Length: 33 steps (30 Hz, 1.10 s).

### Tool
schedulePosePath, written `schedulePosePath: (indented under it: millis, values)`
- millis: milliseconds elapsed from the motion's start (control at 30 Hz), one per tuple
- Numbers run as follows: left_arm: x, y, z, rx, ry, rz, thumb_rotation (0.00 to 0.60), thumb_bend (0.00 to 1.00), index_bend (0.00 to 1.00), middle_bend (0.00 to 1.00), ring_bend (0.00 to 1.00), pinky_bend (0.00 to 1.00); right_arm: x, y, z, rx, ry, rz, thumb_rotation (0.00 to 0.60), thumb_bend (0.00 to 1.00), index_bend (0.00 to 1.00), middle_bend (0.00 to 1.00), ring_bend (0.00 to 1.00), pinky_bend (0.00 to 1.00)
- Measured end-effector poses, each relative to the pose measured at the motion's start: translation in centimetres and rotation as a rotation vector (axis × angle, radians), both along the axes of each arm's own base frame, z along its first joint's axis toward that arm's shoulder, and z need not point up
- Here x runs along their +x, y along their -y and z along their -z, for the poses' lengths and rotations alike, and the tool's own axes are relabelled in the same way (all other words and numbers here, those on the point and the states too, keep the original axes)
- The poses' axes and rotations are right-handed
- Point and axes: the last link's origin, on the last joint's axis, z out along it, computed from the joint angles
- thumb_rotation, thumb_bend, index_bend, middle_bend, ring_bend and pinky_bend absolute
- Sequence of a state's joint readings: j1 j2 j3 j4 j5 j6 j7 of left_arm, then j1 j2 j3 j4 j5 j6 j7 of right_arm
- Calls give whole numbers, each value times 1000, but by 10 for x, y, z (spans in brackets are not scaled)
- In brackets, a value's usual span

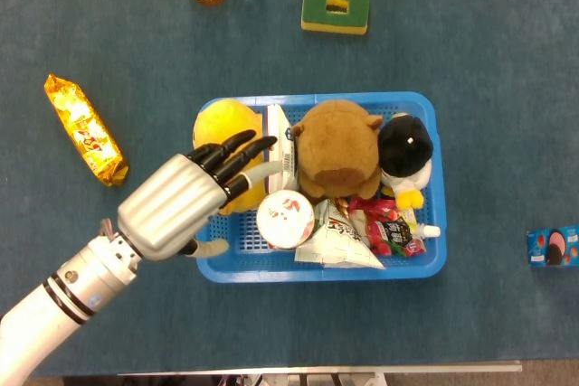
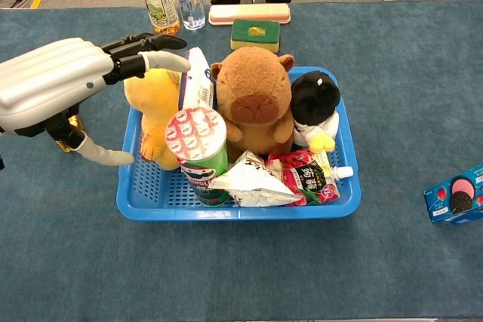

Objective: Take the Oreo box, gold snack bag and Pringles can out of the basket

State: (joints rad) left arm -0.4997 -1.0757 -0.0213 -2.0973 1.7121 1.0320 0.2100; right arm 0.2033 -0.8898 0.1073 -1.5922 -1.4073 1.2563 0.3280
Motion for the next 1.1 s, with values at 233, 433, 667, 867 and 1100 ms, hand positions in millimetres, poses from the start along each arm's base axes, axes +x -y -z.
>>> schedulePosePath:
  millis: [233, 433, 667, 867, 1100]
  values:
    - [12, 5, 2, -6, -5, 67, 600, 64, 128, 23, 33, 280, -4, 0, 2, 3, 8, 5, 600, 0, 96, 274, 237, 553]
    - [22, 9, 7, -26, -10, 114, 600, 63, 165, 45, 43, 281, -6, -1, 0, -3, 14, 5, 600, 0, 96, 274, 237, 554]
    - [26, 1, 16, -44, -40, 126, 600, 64, 182, 51, 43, 281, -9, -6, -1, -7, 18, 11, 600, 0, 96, 274, 237, 554]
    - [30, -5, 22, -51, -57, 141, 600, 63, 184, 55, 43, 281, -12, -9, -2, -10, 20, 18, 600, 0, 96, 274, 237, 554]
    - [35, -5, 27, -65, -63, 162, 600, 63, 202, 73, 43, 281, -12, -10, -3, -16, 21, 19, 600, 0, 96, 274, 237, 553]
